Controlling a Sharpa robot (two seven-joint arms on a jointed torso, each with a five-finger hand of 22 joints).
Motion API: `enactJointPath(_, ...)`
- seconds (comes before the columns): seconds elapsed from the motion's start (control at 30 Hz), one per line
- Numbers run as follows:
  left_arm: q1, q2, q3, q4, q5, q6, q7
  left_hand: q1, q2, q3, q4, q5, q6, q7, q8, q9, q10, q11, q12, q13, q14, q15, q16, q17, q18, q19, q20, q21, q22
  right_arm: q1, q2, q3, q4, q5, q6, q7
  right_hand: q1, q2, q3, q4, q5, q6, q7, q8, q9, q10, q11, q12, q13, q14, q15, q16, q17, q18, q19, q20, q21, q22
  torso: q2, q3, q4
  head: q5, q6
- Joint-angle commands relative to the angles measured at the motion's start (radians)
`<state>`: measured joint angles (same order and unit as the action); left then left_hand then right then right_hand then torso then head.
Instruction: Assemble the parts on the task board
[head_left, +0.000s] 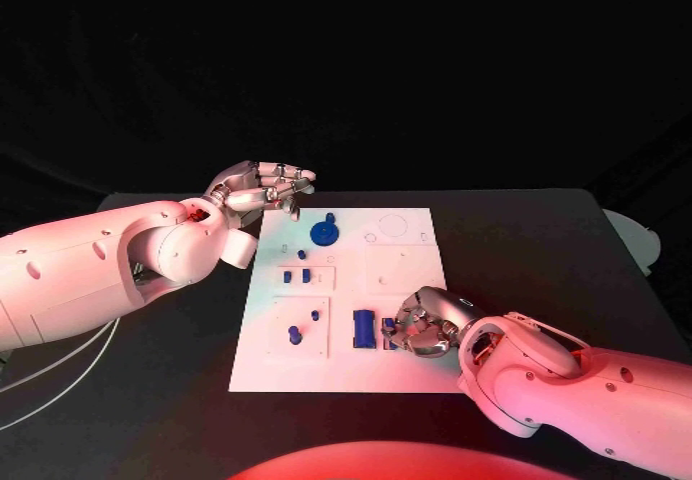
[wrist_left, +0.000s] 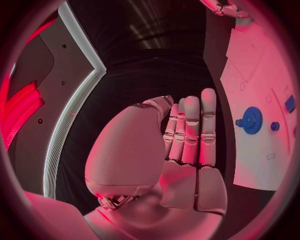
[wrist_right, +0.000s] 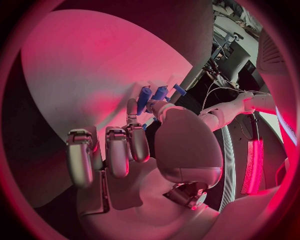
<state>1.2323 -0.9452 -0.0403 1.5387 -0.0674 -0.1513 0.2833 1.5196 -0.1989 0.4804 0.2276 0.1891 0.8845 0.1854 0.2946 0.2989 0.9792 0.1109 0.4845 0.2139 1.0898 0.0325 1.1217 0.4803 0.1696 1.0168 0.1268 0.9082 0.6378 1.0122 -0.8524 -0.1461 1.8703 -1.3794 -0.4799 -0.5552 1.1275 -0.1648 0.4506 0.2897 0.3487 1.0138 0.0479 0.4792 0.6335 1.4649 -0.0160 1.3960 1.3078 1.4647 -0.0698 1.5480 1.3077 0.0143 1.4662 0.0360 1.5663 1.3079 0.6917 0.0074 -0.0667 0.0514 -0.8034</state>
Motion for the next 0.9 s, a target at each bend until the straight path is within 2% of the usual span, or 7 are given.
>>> enactJointPath(0.03,0.001,0.001,0.001,0.003,0.005,0.018,0.003,-0.008,0.000,0.004,0.001,0.002,-0.007,-0.001,0.000,0.002,-0.006,0.001,0.006,0.001,-0.005,0.004,0.001,-0.001,0.016,0.006,-0.001,-0.004,-0.001,-0.002,0.003,-0.001,0.002,-0.002,0.026,0.007,-0.034,-0.005,-0.023,0.003,0.003,0.002,0.008,-0.007,-0.003,0.022,0.000,0.001,0.149,0.093,-0.007,-0.001,0.199,-0.014,0.105,-0.004,0.005,0.263,0.000,0.0002,-0.0002,0.000,-0.001)
enactJointPath(0.27,0.001,0.000,0.001,0.003,0.005,0.019,0.002,-0.008,0.000,0.004,0.001,0.002,-0.007,-0.001,0.000,0.002,-0.006,0.001,0.006,0.001,-0.005,0.004,0.001,-0.001,0.016,0.006,-0.001,-0.004,-0.001,-0.002,0.003,-0.001,-0.001,-0.011,0.024,0.007,-0.089,-0.004,-0.066,0.003,-0.012,0.002,0.009,-0.009,-0.005,0.020,0.001,-0.002,0.148,0.093,-0.007,-0.002,0.197,-0.014,0.105,-0.003,0.005,0.263,-0.001,0.0005,-0.0011,0.001,-0.002)
enactJointPath(0.47,0.001,0.000,0.001,0.003,0.005,0.019,0.002,-0.008,0.000,0.004,0.001,0.002,-0.007,-0.001,0.000,0.002,-0.006,0.001,0.006,0.001,-0.005,0.004,0.001,-0.001,0.016,0.006,-0.001,-0.004,-0.001,-0.002,0.003,-0.001,-0.001,-0.019,0.020,0.010,-0.117,0.002,-0.102,0.003,-0.078,-0.001,0.008,-0.012,-0.007,0.017,0.000,-0.009,0.144,0.093,-0.007,-0.002,0.198,-0.014,0.105,-0.003,0.005,0.263,0.000,0.0006,-0.0006,0.000,-0.001)
enactJointPath(0.77,0.001,-0.001,0.001,0.003,0.005,0.018,0.002,-0.009,0.000,0.005,0.001,0.002,-0.007,-0.001,0.000,0.002,-0.007,0.001,0.006,0.001,-0.006,0.004,0.002,-0.001,0.016,0.006,-0.001,-0.004,-0.002,-0.002,-0.007,-0.001,0.008,-0.030,0.010,0.017,-0.118,0.003,-0.106,0.003,-0.082,-0.001,0.008,-0.012,-0.007,0.016,0.000,-0.010,0.144,0.092,-0.007,-0.002,0.197,-0.014,0.105,-0.003,0.005,0.263,0.000,0.0009,-0.0003,0.000,-0.003)
enactJointPath(0.9,0.001,-0.002,0.001,0.003,0.005,0.018,0.002,-0.009,0.000,0.005,0.001,0.002,-0.007,-0.001,0.000,0.002,-0.007,0.001,0.006,0.001,-0.006,0.004,0.002,-0.001,0.016,0.006,-0.001,-0.004,-0.002,-0.002,-0.025,0.000,0.020,-0.034,0.010,0.035,-0.081,-0.001,-0.110,-0.004,-0.084,-0.003,0.006,-0.011,-0.007,0.017,-0.001,-0.009,0.145,0.093,-0.008,-0.002,0.198,-0.014,0.105,-0.004,0.005,0.263,0.000,0.0014,0.0003,0.001,-0.003)
